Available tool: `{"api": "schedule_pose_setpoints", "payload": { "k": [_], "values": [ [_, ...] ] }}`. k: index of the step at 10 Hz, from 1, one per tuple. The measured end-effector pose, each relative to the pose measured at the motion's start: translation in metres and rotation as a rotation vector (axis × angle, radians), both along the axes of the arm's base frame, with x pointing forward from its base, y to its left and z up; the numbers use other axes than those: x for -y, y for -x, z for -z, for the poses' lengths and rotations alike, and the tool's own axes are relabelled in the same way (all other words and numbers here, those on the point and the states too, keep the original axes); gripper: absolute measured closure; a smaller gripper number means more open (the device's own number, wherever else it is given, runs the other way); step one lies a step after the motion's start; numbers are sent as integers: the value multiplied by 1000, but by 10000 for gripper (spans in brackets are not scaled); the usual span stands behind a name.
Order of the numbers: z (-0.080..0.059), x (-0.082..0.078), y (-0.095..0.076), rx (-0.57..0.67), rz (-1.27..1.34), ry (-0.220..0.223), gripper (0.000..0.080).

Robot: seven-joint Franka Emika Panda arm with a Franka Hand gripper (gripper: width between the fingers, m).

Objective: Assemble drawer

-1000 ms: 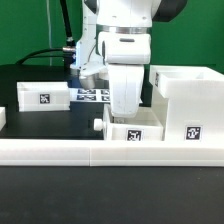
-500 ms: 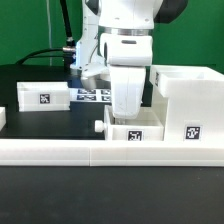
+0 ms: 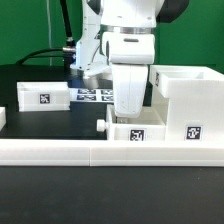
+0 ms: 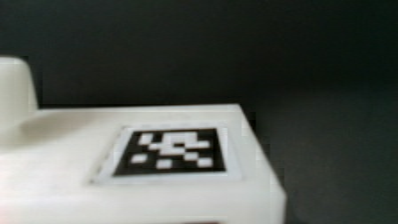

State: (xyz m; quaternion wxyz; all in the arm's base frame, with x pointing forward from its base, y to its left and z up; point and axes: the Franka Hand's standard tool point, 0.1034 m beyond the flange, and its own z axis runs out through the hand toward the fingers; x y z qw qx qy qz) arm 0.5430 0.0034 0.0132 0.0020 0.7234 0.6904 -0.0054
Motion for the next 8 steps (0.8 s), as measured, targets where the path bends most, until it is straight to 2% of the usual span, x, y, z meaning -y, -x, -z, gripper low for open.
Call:
{"api": "schedule_pose_setpoints", "payload": {
  "k": [4, 8],
  "values": [
    [1, 1, 1, -2, 2, 0, 758],
    [1, -10, -1, -2, -52, -7, 758]
  ]
}}
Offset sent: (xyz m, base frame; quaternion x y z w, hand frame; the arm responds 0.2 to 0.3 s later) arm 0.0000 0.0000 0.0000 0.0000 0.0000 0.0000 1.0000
